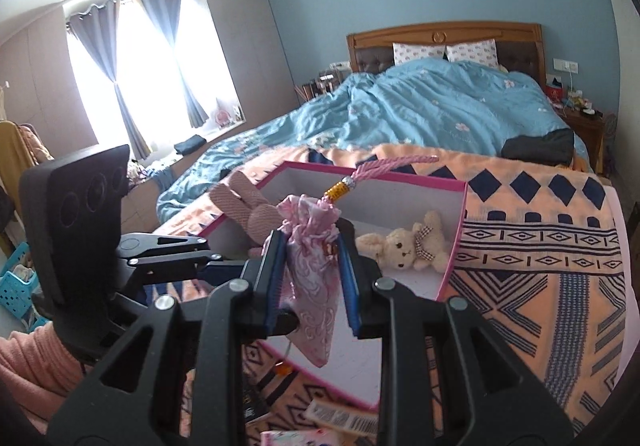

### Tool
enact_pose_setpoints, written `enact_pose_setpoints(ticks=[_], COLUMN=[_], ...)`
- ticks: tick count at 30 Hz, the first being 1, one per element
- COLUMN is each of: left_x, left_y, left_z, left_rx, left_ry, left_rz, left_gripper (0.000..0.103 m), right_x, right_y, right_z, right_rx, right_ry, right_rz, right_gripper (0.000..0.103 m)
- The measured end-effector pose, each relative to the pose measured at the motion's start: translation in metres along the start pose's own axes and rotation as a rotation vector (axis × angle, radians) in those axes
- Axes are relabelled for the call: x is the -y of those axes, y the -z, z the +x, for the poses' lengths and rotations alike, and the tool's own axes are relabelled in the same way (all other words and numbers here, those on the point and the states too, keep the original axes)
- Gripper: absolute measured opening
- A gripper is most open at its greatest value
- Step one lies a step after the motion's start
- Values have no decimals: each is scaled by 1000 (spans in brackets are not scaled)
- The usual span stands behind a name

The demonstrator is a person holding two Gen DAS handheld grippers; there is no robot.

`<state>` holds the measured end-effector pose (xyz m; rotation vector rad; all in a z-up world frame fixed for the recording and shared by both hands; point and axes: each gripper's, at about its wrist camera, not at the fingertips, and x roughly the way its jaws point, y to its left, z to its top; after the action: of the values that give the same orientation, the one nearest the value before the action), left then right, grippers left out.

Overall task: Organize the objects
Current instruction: 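Carry the pouch over the pink box, lower it inside, open the right gripper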

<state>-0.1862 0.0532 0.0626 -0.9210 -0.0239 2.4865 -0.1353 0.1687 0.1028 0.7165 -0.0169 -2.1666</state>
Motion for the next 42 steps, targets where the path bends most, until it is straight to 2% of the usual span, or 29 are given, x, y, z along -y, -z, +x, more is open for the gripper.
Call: enact_pose_setpoints(ticks=[13,19,20,23,24,27,32,36,42], left_x=[-22,-31,-31,-29,-28,-29,-32,-28,-9], left_y=[-6,-3,-4,-4,-3,-2,4,10,23], left_z=[44,64,64,60,58,57,50,31,-10], left_rx=[-86,-148,-148,-141,-141,-138,-128,-69,29], left_ry=[-33,-79,-81,-119,-120,-127,-126,-89,-22], left_rz=[-75,-131,-136,-133,-132,-135,-138,-122,-64], left_gripper=[39,39,41,59,61,61,61,63,68], right_x=[27,37,39,42,42,43,48,45,29], right_y=[-5,-3,-3,-2,-2,0,7,11,24], right_z=[48,66,69,76,76,76,64,44,2], right_rx=[-78,-121,-130,-146,-150,-157,-148,-110,-36], right_ry=[74,130,142,192,199,225,214,170,99], right_rz=[-18,-37,-40,-51,-51,-38,18,47,52], right_gripper=[29,29,28,28,28,28,28,29,44])
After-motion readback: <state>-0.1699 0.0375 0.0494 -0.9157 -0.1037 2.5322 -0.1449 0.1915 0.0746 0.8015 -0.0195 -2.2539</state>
